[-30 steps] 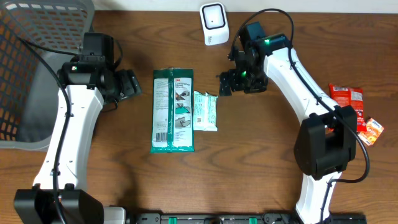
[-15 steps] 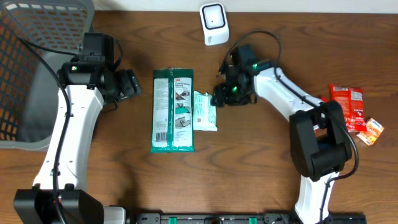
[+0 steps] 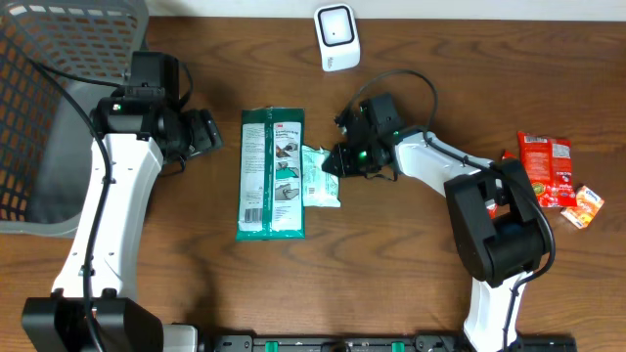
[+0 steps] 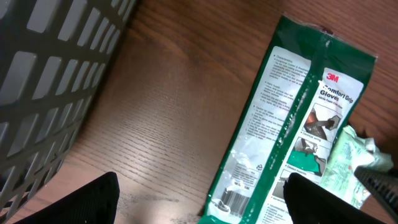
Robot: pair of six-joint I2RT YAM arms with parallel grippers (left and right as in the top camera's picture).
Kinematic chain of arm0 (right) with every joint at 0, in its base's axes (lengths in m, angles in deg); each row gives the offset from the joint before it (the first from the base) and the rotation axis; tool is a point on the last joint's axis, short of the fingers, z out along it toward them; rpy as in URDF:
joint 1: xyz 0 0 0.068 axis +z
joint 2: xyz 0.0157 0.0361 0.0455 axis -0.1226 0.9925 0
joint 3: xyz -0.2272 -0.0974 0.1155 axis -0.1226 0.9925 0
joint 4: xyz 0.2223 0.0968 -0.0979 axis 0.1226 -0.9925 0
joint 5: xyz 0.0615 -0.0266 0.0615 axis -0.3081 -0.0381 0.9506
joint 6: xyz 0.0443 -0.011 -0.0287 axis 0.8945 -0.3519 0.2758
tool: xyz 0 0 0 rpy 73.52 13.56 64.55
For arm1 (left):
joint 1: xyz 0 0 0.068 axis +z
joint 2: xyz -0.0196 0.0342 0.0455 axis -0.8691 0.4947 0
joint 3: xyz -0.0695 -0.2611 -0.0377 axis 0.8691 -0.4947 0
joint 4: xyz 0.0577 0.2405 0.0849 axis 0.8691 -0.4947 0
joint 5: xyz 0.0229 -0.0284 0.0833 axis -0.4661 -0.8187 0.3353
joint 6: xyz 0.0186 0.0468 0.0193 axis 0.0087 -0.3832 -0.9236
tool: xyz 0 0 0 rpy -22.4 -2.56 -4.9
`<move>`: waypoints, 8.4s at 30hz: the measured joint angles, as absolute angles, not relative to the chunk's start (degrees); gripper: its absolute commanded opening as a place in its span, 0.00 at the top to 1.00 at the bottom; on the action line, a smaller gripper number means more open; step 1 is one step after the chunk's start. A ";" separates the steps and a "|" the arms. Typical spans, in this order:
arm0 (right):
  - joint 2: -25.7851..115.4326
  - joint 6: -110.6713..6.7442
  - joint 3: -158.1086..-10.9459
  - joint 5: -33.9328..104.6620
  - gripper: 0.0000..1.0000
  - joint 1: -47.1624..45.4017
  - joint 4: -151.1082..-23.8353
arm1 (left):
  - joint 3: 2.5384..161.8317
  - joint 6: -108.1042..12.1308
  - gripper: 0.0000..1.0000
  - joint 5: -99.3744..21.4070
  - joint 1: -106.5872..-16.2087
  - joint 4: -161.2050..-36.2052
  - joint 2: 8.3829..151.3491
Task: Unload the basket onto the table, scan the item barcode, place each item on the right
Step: 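Carry the tissue pack up to the scanner window, then hold the tissue pack in front of the scanner window, then carry the tissue pack right, lower it and open the gripper, then reach both grippers to the green 3M gloves pack and grasp it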
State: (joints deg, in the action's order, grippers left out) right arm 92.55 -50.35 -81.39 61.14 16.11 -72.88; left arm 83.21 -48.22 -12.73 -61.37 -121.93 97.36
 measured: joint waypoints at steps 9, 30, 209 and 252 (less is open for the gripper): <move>91.74 -52.84 -80.84 63.68 0.99 12.70 -73.23 | 83.21 -48.22 0.14 -12.73 -61.37 -121.95 97.36; 62.43 -61.03 -83.53 50.39 0.99 4.51 -87.74 | 83.21 -48.22 0.14 -12.73 -61.37 -121.91 97.36; 81.64 -55.09 -76.28 28.88 0.62 0.16 -96.44 | 83.12 -48.22 0.14 -12.76 -61.34 -121.95 97.38; 81.47 -47.99 -74.86 55.48 0.42 12.46 -81.78 | 62.64 -46.40 0.93 -12.73 -69.04 -100.75 105.17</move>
